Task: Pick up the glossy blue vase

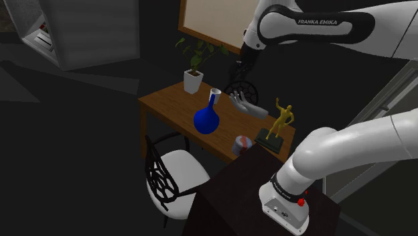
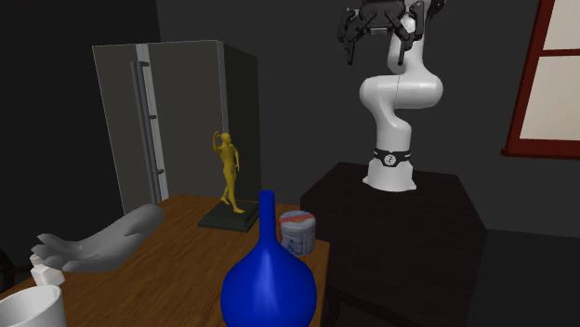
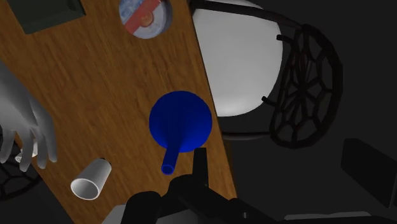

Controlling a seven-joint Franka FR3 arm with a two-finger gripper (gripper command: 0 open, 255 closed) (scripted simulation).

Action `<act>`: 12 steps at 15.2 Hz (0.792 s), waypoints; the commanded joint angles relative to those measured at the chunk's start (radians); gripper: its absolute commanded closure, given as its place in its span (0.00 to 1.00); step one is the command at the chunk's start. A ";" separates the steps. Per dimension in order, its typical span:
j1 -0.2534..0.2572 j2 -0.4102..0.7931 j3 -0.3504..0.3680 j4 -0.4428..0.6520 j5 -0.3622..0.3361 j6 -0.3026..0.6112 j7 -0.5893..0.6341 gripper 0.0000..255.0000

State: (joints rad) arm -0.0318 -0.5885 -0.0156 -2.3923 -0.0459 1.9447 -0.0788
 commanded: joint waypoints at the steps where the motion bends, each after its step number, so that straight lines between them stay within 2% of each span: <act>1: -0.007 0.063 -0.018 0.004 -0.003 0.060 -0.017 0.00; 12: -0.034 0.448 -0.112 0.126 0.034 0.317 -0.133 0.00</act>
State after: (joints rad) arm -0.0619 -0.1772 -0.1171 -2.2820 -0.0186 2.2407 -0.1951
